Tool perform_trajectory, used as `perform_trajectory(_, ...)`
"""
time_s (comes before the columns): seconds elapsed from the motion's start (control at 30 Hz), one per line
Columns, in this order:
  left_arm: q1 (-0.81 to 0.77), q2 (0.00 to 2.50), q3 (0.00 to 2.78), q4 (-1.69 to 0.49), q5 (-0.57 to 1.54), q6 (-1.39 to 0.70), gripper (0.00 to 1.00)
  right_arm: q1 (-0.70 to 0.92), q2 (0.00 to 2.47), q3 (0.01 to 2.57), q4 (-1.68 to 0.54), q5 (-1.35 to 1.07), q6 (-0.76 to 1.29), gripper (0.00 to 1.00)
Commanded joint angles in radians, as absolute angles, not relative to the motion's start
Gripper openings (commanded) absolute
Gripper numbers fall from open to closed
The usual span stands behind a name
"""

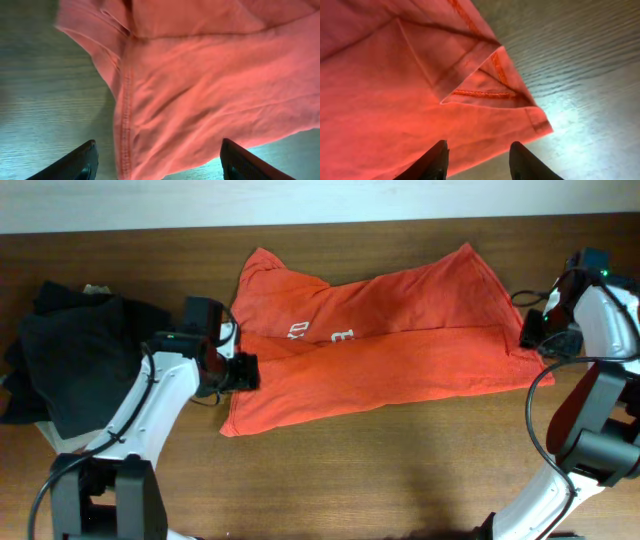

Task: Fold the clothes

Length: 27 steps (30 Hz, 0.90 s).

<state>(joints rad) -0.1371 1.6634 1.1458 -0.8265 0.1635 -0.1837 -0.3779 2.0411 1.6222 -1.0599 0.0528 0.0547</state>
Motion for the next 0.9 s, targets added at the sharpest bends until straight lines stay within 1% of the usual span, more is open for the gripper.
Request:
perform_trajectory(0.0,-0.150,1.675,1.061,-0.813,0.160,-0.186,0.77,-0.375,2.049,1.533,-1.015,0.069,0.056,0.45)
perform_trajectory(0.03,-0.150,1.686,1.034,-0.812,0.160,-0.186,0.77,-0.375,2.051,1.491,-0.985,0.068,0.056,0.47)
perform_trajectory(0.1,-0.150,1.698,0.995,-0.812,0.160,-0.186,0.76,-0.375,2.052,1.456,-0.962,0.068,0.056,0.46)
perform_trajectory(0.17,-0.150,1.707,0.960,-0.807,0.157,-0.186,0.69,-0.375,2.052,1.432,-0.945,0.068,0.056,0.45)
perform_trajectory(0.2,-0.150,1.709,0.939,-0.797,0.147,-0.186,0.66,-0.375,2.052,1.420,-0.938,0.068,0.056,0.42)
perform_trajectory(0.23,-0.150,1.710,0.914,-0.789,0.115,-0.186,0.59,-0.375,2.051,1.407,-0.937,0.068,0.056,0.37)
perform_trajectory(0.27,-0.150,1.710,0.874,-0.770,0.077,-0.186,0.51,-0.374,2.052,1.390,-0.938,0.064,0.059,0.36)
perform_trajectory(0.33,-0.145,1.711,0.832,-0.751,0.056,-0.186,0.43,-0.374,2.051,1.359,-0.942,0.065,0.060,0.31)
perform_trajectory(0.37,-0.138,1.711,0.806,-0.744,0.036,-0.190,0.41,-0.375,2.051,1.326,-0.942,0.069,0.060,0.28)
perform_trajectory(0.47,-0.066,1.711,0.781,-0.795,-0.023,-0.191,0.43,-0.377,2.052,1.258,-0.955,0.121,0.115,0.21)
perform_trajectory(0.53,-0.011,1.711,0.781,-0.831,-0.023,-0.190,0.43,-0.377,2.051,1.258,-0.992,0.116,0.159,0.20)
perform_trajectory(0.63,0.139,1.711,0.781,-0.874,-0.021,-0.167,0.43,-0.376,2.050,1.258,-1.105,0.080,0.175,0.14)
perform_trajectory(0.77,0.228,1.709,0.782,-0.884,0.009,-0.166,0.44,-0.376,2.050,1.258,-1.208,0.075,0.178,0.15)
perform_trajectory(0.87,0.226,1.658,0.789,-0.885,0.045,-0.140,0.47,-0.375,2.009,1.259,-1.216,0.042,0.173,0.14)
